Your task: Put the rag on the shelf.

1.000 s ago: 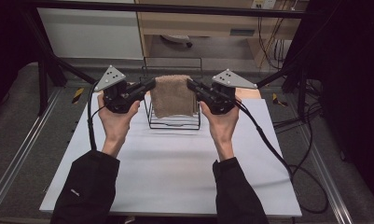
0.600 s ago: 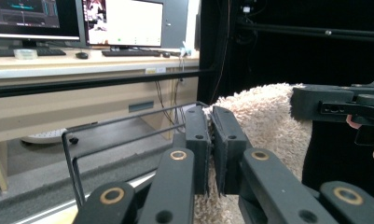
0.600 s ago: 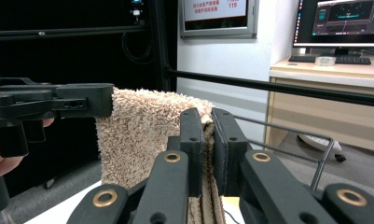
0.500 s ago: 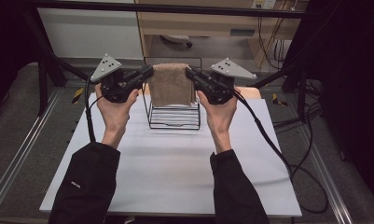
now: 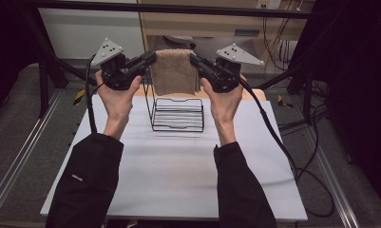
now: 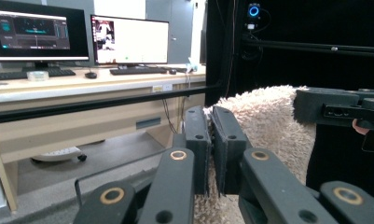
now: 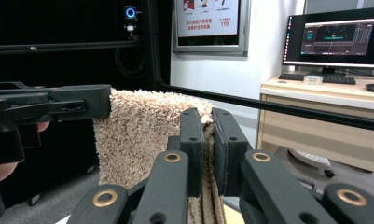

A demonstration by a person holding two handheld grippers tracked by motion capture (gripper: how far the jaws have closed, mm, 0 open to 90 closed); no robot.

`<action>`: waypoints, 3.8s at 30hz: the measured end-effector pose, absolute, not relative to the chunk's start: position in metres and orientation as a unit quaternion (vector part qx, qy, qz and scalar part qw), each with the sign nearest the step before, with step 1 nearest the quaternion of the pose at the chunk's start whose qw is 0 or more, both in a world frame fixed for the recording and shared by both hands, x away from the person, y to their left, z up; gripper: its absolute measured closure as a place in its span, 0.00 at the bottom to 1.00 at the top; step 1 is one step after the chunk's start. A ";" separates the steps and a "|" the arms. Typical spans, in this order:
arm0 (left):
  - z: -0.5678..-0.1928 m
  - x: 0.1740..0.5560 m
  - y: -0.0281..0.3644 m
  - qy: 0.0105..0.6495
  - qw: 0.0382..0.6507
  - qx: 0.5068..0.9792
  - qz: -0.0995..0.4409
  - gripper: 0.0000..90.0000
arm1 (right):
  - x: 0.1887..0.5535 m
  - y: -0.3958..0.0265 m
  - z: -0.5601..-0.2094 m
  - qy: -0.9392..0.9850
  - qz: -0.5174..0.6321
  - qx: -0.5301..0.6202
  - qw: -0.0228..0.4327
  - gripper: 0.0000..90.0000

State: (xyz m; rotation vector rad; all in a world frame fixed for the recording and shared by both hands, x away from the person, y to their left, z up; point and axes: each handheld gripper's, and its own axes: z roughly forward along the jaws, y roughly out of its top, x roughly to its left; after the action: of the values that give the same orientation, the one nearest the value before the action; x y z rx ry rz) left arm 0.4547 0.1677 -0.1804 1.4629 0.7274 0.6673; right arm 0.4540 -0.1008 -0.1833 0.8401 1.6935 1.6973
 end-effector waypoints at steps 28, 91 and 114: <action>-0.164 0.487 0.172 0.319 0.637 0.630 0.310 0.95 | 0.485 -0.092 -0.165 0.627 0.643 0.316 0.307 0.93; -0.225 0.498 0.176 0.313 0.606 0.676 0.279 0.95 | 0.504 -0.095 -0.221 0.674 0.601 0.328 0.277 0.93; -0.236 0.476 0.178 0.295 0.583 0.713 0.252 0.92 | 0.482 -0.103 -0.236 0.708 0.582 0.307 0.256 0.91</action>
State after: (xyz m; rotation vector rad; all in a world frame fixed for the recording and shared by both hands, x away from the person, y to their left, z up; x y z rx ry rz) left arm 0.4756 0.1777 -0.2356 1.6652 0.6891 0.5881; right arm 0.4816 -0.1035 -0.2362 0.8342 1.9219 1.5781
